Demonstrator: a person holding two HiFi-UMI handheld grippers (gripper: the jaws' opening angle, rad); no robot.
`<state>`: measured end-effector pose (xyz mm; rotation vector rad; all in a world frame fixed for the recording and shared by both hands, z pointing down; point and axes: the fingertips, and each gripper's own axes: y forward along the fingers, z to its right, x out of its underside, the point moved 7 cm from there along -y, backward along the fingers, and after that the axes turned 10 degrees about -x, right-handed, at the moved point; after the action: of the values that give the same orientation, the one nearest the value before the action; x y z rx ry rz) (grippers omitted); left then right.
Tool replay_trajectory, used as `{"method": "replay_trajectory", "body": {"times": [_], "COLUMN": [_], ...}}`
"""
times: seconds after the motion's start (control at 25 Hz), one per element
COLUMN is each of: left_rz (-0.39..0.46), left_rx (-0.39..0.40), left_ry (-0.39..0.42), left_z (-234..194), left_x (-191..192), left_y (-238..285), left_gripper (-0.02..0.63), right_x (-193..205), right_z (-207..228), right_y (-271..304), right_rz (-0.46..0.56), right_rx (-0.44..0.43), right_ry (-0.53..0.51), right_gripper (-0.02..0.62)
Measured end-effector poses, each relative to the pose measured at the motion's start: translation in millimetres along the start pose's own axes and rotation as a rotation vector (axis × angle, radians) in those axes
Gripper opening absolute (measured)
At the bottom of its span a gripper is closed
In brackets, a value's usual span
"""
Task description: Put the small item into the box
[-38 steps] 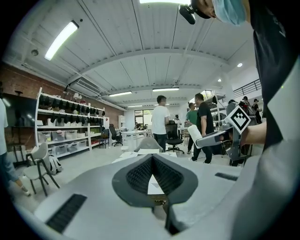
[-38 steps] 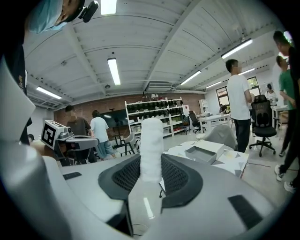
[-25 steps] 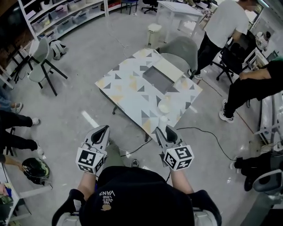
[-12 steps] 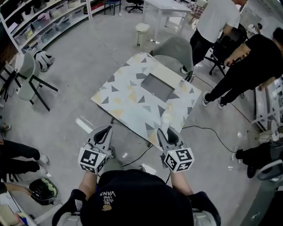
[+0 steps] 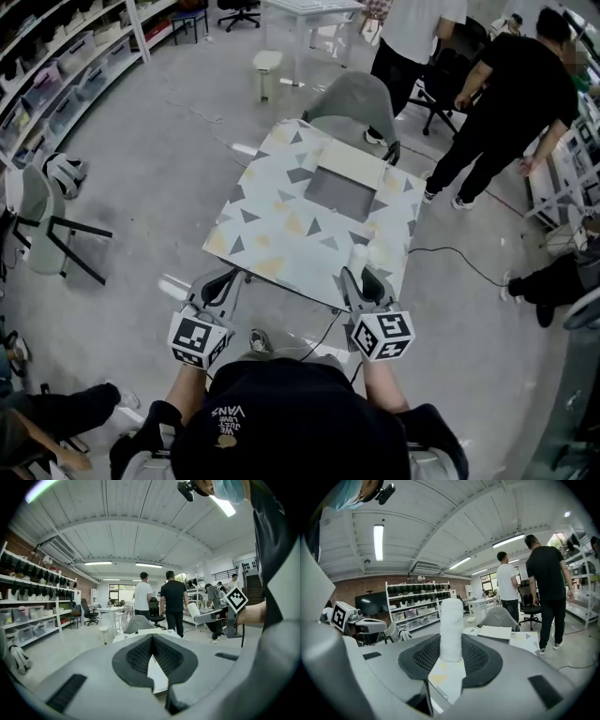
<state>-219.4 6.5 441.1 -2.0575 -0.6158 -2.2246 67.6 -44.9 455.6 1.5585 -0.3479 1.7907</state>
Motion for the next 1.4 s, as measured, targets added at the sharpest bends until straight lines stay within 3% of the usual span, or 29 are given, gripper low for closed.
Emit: {"method": "replay_trajectory", "body": {"times": [0.28, 0.52, 0.8, 1.4], "left_rz": [0.005, 0.001, 0.013, -0.024], "left_rx": [0.11, 0.155, 0.157, 0.076], "left_ry": [0.032, 0.03, 0.023, -0.022], "left_z": [-43.8, -56.4, -54.1, -60.4], "left_x": [1.4, 2.5, -12.9, -25.2], "left_y": [21.8, 50.6, 90.3, 169.5], "left_gripper": [0.006, 0.006, 0.006, 0.006], "right_x": [4.4, 1.8, 4.2, 12.0], "right_z": [-16.8, -1.8, 55.8, 190.2], "right_y": [23.7, 50.6, 93.6, 192.6], "right_rz": [-0.004, -0.048, -0.157, -0.464], "right_rx": [0.108, 0.138, 0.159, 0.164], "right_ry": [0.009, -0.026, -0.085, -0.225], "right_gripper": [0.127, 0.127, 0.127, 0.127]}}
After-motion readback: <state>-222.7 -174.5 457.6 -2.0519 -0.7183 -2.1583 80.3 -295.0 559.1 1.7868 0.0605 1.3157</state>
